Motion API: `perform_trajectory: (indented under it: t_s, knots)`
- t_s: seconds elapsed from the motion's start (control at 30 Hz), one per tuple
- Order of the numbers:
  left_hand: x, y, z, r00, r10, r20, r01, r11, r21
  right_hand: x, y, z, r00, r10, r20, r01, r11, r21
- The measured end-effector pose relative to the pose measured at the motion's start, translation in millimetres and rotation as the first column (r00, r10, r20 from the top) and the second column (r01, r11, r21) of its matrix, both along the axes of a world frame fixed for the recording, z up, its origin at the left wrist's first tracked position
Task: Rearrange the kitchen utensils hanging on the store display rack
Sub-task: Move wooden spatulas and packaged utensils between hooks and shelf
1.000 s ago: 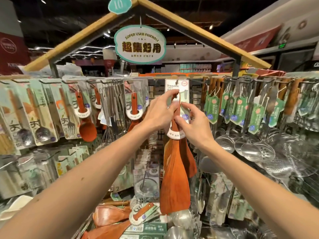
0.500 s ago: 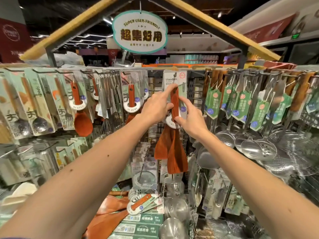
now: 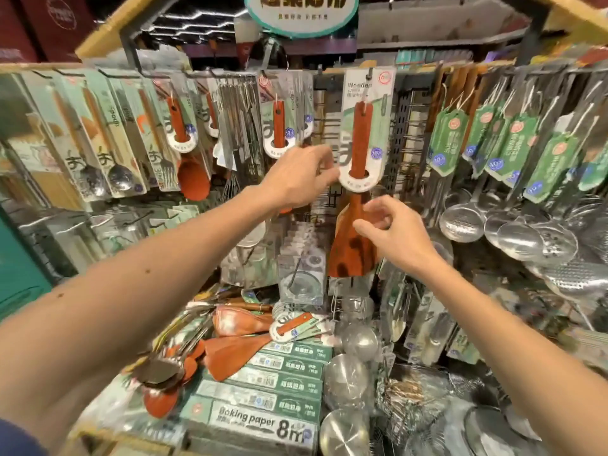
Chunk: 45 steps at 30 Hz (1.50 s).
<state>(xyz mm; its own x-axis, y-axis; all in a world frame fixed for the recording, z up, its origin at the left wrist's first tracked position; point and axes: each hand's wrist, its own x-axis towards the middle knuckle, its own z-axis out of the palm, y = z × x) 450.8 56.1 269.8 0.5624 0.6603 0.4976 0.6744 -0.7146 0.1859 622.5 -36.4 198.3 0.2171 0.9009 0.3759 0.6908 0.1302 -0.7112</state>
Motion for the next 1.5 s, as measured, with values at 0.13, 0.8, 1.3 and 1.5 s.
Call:
perform_trajectory:
  t_s: [0.13,0.8,1.3,1.5]
  knots:
    - [-51.7,-44.3,-52.4,0.995,0.054,-0.084,-0.064,0.990,-0.122,-33.4,-44.5,-73.5,0.971,0.090,-0.222,-0.125,0.981,-0.146]
    - [-256.6,-3.0,-375.1,0.970,0.173,-0.169,-0.238,0.562,-0.793,-224.4,-3.2,-300.9,0.762,-0.369,-0.533,-0.160,0.689,-0.707]
    - [-222.5,131.2,-448.7,0.874,-0.040,-0.484,-0.309,0.724,-0.617,-272.8,140.9,-377.7,0.490,-0.702,-0.517,0.111,0.638,-0.762]
    - [-211.5,122.3,-468.7,0.942,-0.082,-0.325,-0.212,0.606,-0.767,-272.8,145.7,-391.9,0.446,-0.711,-0.544,0.143,0.656,-0.741]
